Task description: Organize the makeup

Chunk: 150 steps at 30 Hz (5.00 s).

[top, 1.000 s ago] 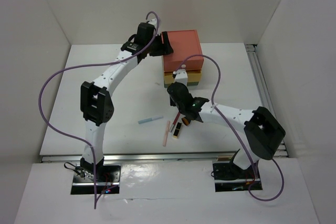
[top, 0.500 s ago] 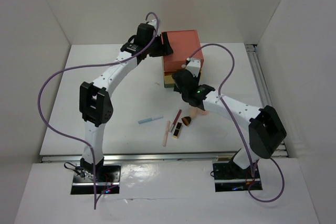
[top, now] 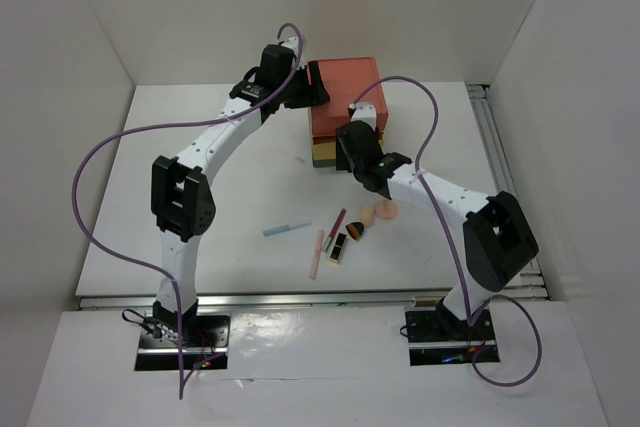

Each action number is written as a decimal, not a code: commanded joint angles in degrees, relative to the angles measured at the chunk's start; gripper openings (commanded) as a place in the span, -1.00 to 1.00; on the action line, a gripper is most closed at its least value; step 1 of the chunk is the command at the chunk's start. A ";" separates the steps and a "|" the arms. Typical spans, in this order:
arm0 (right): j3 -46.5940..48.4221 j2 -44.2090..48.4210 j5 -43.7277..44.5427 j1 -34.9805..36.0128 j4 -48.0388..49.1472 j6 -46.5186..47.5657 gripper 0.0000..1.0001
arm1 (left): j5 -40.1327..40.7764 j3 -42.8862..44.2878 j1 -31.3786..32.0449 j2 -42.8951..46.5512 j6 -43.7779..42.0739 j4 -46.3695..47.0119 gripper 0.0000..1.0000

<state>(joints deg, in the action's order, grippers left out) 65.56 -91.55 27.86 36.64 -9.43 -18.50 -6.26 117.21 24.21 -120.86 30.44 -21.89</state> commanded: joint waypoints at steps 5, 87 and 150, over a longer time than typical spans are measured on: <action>3.96 -3.73 -2.45 -2.63 5.30 2.15 0.14 | -0.15 -2.51 0.75 0.18 -1.78 -9.49 0.42; -22.93 6.73 -0.27 24.09 -9.37 -35.63 0.32 | 13.73 -52.43 -3.82 52.22 4.01 -10.45 1.00; 8.53 3.22 -32.07 -11.51 -17.19 16.30 0.46 | -3.32 -72.90 -0.92 44.91 -5.28 7.12 0.91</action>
<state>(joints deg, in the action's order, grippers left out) 71.26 -90.67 -0.93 25.89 -24.64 -1.87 -7.25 46.24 23.11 -76.62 30.00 -19.27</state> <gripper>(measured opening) 0.731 0.958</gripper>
